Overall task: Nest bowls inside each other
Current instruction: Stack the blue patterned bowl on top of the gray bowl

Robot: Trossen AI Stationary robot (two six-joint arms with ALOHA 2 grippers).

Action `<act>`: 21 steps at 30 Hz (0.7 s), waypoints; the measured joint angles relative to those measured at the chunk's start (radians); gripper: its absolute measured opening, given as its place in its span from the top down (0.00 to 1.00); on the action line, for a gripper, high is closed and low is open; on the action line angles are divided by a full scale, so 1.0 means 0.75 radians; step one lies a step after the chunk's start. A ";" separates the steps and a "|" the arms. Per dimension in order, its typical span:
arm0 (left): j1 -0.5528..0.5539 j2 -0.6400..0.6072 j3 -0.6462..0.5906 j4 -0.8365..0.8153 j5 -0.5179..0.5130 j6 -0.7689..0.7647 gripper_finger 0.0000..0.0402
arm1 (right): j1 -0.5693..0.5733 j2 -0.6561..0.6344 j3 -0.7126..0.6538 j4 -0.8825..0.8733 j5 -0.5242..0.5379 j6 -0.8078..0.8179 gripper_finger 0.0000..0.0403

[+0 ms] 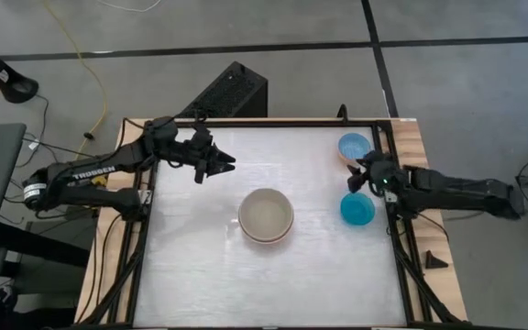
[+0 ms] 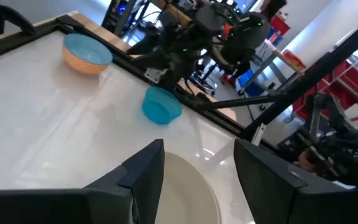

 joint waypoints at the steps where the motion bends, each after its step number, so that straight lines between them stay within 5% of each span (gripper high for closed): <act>1: 0.006 0.000 0.000 0.001 0.014 -0.003 0.55 | -0.060 0.033 0.000 0.038 -0.057 -0.047 0.45; 10: 0.020 0.001 0.000 0.004 0.053 -0.015 0.55 | -0.524 0.381 0.043 0.193 -0.482 -0.424 0.45; 21: 0.020 0.001 0.000 0.003 0.052 -0.036 0.55 | -0.757 0.752 0.212 0.240 -0.642 -0.721 0.45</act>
